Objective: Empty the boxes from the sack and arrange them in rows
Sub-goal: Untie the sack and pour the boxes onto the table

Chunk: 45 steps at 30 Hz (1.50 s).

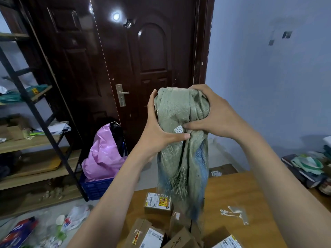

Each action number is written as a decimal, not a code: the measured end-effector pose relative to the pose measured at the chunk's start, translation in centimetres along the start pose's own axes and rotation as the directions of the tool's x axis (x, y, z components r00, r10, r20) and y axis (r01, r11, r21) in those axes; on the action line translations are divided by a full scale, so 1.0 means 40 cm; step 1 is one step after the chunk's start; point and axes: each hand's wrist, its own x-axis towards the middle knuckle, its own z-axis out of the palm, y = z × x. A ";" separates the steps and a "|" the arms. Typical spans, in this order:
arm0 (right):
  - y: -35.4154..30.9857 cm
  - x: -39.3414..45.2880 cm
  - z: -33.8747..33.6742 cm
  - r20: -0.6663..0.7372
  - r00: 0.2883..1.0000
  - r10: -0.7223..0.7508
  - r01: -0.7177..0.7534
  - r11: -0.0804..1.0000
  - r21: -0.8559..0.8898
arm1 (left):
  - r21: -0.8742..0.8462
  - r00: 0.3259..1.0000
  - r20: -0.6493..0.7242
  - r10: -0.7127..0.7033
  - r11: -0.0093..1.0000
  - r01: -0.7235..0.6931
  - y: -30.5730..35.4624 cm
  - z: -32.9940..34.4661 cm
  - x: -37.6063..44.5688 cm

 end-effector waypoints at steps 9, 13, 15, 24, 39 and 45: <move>0.002 0.003 -0.021 0.086 0.985 0.153 -0.173 0.926 0.335 | 0.072 0.999 0.026 0.025 0.997 -0.027 -0.015 0.000 -0.006; 0.009 -0.002 -0.016 0.164 0.963 0.214 -0.266 0.850 0.454 | 0.069 0.998 -0.023 0.057 0.996 -0.055 -0.004 0.005 -0.001; 0.013 -0.002 -0.012 0.181 0.957 0.225 -0.286 0.833 0.474 | 0.062 0.996 -0.061 0.070 0.996 -0.066 0.000 0.012 0.000; 0.022 -0.020 -0.008 0.216 0.976 0.018 -0.039 0.995 0.091 | 0.075 0.980 -0.186 0.070 0.996 -0.057 -0.009 0.004 0.012; 0.036 -0.002 0.006 -0.088 0.996 -0.008 0.008 1.000 -0.003 | 0.015 1.000 -0.013 0.007 1.000 -0.007 -0.005 0.009 -0.007; 0.025 0.001 -0.016 -0.012 0.992 0.123 -0.115 0.957 0.267 | 0.066 0.999 0.005 0.032 0.997 -0.032 -0.020 0.015 -0.011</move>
